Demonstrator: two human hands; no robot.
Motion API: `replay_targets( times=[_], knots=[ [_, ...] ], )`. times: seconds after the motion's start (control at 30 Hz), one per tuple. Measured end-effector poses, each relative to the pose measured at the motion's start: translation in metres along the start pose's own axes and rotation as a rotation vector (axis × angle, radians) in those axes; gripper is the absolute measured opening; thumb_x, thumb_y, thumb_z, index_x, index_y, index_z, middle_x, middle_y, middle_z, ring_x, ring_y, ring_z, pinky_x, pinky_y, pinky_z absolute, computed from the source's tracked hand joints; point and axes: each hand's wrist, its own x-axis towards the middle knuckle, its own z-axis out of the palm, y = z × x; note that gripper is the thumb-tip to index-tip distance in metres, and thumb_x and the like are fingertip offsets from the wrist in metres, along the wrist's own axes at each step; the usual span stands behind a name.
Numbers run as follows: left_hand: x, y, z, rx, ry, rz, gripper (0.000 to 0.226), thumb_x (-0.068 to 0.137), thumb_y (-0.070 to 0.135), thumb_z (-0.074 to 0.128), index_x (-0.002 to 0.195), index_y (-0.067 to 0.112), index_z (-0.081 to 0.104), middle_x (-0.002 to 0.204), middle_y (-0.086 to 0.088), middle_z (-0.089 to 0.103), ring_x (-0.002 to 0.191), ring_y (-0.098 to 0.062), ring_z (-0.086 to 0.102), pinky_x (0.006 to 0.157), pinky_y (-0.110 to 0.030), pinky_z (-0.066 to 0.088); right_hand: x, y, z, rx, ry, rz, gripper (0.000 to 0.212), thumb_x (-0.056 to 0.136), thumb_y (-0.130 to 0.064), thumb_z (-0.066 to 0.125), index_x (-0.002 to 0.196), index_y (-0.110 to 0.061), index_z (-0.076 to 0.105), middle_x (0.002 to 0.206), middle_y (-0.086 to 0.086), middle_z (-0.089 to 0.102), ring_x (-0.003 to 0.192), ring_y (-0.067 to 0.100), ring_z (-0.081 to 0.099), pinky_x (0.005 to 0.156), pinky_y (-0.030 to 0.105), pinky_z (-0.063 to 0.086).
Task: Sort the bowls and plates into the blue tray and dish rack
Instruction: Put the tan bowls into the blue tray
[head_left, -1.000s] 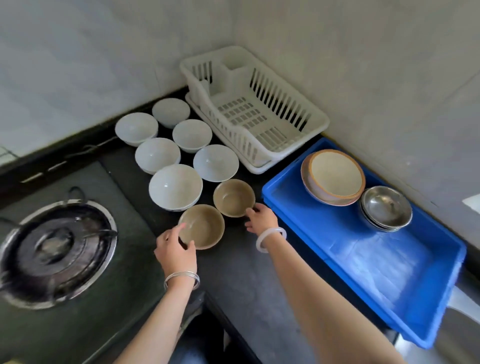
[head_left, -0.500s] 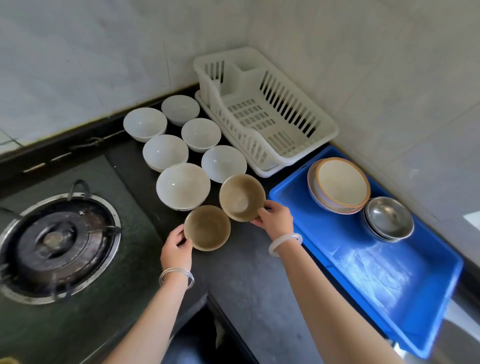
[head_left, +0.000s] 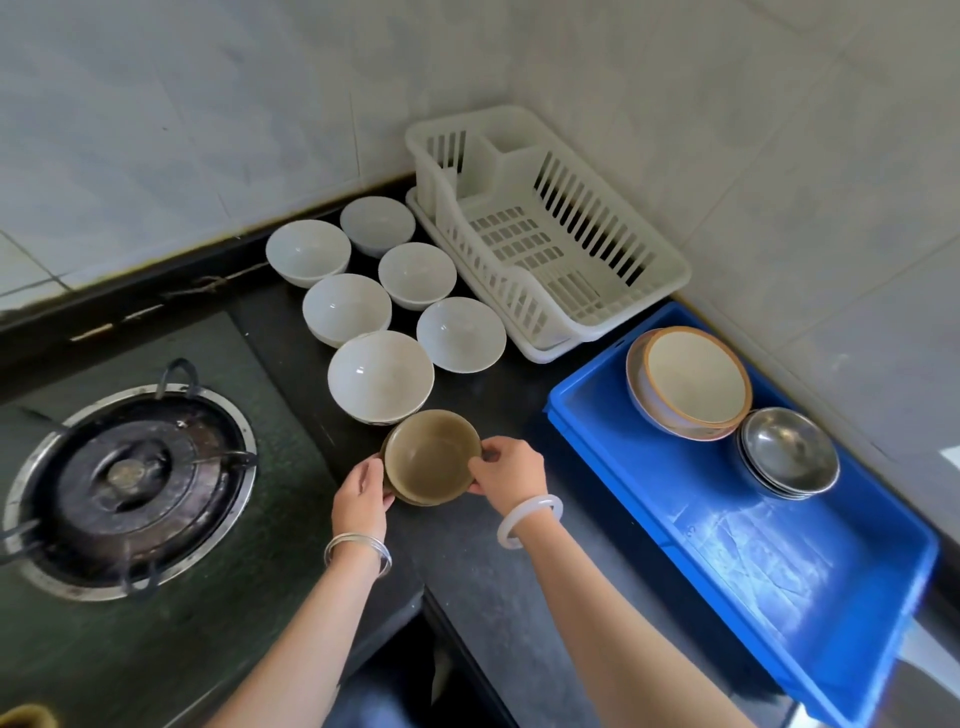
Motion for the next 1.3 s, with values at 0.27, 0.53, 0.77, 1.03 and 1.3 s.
replay_targets(
  times=[0.27,0.53,0.77,1.03,1.3],
  knots=[
    [0.003,-0.003,-0.002,0.236,-0.022,0.101,0.031,0.088,0.003,0.053,0.119,0.006,0.06,0.118,-0.017,0.063,0.104,-0.028,0.06,0.093,-0.041,0.05,0.007,0.0,0.01,-0.062,0.021,0.025,0.028,0.089,-0.012,0.058,0.116,-0.018,0.057,0.098,0.005,0.065,0.079,0.02,0.069,0.075,0.029,0.058],
    [0.0,0.0,0.0,0.142,-0.038,0.038,0.034,0.089,-0.002,0.049,0.12,0.007,0.058,0.108,-0.008,0.06,0.097,-0.023,0.058,0.085,-0.032,0.049,0.018,0.013,0.013,0.015,-0.053,0.096,0.036,0.09,-0.014,0.055,0.125,-0.018,0.057,0.107,0.007,0.067,0.084,0.021,0.069,0.077,0.032,0.059],
    [-0.014,0.01,0.014,0.17,-0.132,0.09,0.034,0.089,-0.001,0.048,0.118,0.011,0.06,0.109,-0.008,0.063,0.1,-0.022,0.06,0.087,-0.033,0.05,0.012,0.027,0.0,0.268,-0.054,0.138,0.04,0.092,-0.012,0.053,0.131,-0.021,0.053,0.104,0.004,0.068,0.067,0.01,0.069,0.055,0.018,0.057],
    [-0.048,0.023,0.089,0.162,-0.386,0.124,0.019,0.085,0.002,0.056,0.093,0.017,0.065,0.092,-0.002,0.068,0.084,-0.01,0.064,0.072,-0.022,0.053,-0.013,0.056,-0.072,0.586,0.224,0.08,0.029,0.092,-0.02,0.056,0.121,-0.017,0.06,0.092,0.002,0.071,0.071,0.013,0.071,0.059,0.021,0.059],
    [-0.112,-0.009,0.198,0.326,-0.736,0.095,0.017,0.083,0.005,0.062,0.098,0.012,0.067,0.097,-0.007,0.069,0.09,-0.02,0.063,0.088,-0.038,0.051,-0.038,0.127,-0.158,0.77,0.604,0.169,0.025,0.089,-0.008,0.049,0.108,-0.017,0.062,0.08,0.003,0.068,0.055,0.015,0.069,0.055,0.021,0.056]
  ],
)
